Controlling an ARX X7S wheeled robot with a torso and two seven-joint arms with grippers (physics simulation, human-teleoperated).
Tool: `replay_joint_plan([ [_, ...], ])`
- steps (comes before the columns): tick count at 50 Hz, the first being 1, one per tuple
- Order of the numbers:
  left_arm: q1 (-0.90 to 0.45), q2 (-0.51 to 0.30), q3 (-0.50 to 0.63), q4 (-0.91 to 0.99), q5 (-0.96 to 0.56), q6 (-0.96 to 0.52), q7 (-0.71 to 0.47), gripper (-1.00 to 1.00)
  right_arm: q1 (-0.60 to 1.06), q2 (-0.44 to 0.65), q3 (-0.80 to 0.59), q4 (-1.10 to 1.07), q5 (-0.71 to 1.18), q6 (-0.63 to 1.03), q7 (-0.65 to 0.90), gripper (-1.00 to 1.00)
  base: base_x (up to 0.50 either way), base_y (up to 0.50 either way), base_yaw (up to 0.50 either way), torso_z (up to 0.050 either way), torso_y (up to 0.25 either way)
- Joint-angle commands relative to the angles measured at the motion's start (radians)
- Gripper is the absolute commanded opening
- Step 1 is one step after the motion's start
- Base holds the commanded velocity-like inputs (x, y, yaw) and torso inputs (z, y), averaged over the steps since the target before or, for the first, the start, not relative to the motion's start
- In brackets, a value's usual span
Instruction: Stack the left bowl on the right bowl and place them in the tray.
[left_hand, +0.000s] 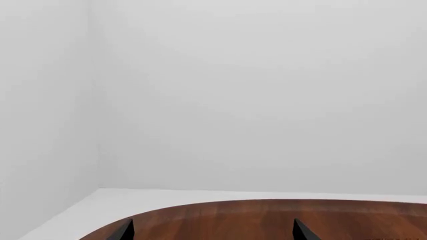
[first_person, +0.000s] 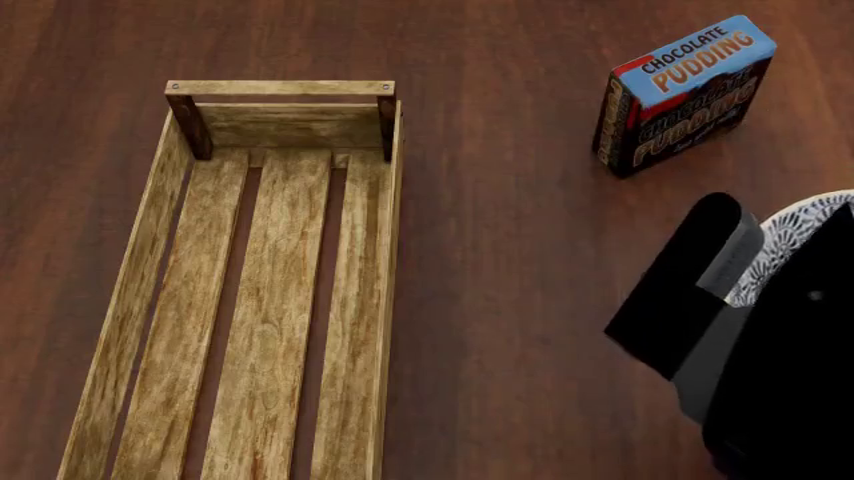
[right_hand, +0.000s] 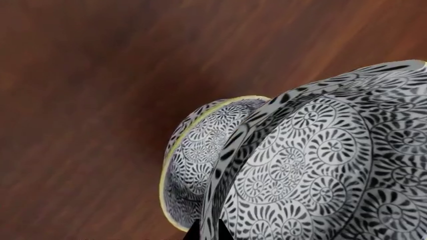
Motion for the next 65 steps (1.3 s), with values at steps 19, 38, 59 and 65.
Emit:
replay_joint_plan([
  [19,0.006,0.005,-0.007,0.0,-0.005,-0.013,-0.004,1.0,-0.099,0.038,-0.045,0.035,-0.105,-0.046,-0.055,-1.0,0.0,0.0,0.0,0.0,0.0],
  [38,0.003,0.002,-0.014,0.014,-0.015,-0.027,-0.012,1.0,-0.16,0.043,-0.06,0.064,-0.162,-0.1,-0.085,-1.0,0.0,0.0,0.0,0.0,0.0],
  [59,0.007,-0.013,-0.016,0.025,-0.018,-0.031,-0.019,1.0,-0.246,0.026,-0.074,0.119,-0.253,-0.164,-0.152,-1.0,0.0,0.0,0.0,0.0,0.001],
  [65,0.01,-0.018,-0.016,0.027,-0.017,-0.029,-0.021,1.0,-0.261,0.011,-0.077,0.143,-0.291,-0.178,-0.188,-1.0,0.0,0.0,0.0,0.0,0.0],
])
